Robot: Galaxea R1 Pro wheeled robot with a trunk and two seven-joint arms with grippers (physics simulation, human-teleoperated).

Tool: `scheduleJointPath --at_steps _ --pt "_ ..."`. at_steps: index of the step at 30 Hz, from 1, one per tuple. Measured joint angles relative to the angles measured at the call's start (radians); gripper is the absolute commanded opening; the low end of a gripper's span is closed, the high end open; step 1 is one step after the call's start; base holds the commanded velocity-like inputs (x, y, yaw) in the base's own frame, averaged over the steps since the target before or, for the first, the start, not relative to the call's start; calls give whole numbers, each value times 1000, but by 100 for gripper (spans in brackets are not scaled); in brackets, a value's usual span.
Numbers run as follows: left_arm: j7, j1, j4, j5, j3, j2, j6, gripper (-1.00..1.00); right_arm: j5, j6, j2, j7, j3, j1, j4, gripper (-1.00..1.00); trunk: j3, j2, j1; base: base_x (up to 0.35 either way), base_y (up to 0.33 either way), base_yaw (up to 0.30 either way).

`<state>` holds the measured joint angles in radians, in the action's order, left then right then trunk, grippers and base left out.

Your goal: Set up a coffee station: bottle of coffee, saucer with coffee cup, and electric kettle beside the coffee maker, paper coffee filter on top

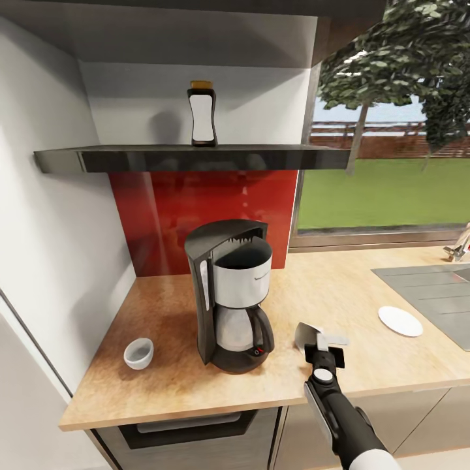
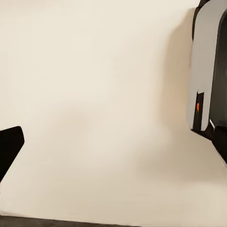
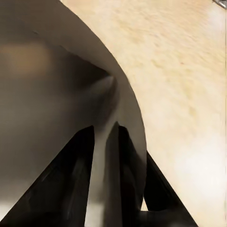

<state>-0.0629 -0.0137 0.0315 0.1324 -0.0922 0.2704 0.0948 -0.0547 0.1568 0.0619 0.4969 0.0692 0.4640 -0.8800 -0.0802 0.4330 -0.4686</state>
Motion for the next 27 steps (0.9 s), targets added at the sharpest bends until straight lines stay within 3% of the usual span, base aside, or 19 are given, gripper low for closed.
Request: scheduleJointPath --at_steps 4,8,11,14,19,27 --pt "3 0 0 1 1 1 -35 100 0 4 1 0 1 0 -85 -100 0 0 0 0 0 0" --pt "6 10 -1 1 1 4 -45 100 1 52 3 0 3 1 -256 -100 0 0 0 0 0 0" --pt "7 17 -2 1 2 6 -46 100 2 212 5 1 5 3 -436 -100 0 0 0 0 0 0" --pt "7 19 -3 1 2 7 -46 100 4 313 8 1 6 6 -546 -100 0 0 0 0 0 0" --pt "7 19 -3 9 2 7 -46 100 4 421 10 1 6 54 -601 -100 0 0 0 0 0 0" --pt "7 52 -3 65 1 7 -46 100 2 622 10 2 4 221 -609 -100 0 0 0 0 0 0"
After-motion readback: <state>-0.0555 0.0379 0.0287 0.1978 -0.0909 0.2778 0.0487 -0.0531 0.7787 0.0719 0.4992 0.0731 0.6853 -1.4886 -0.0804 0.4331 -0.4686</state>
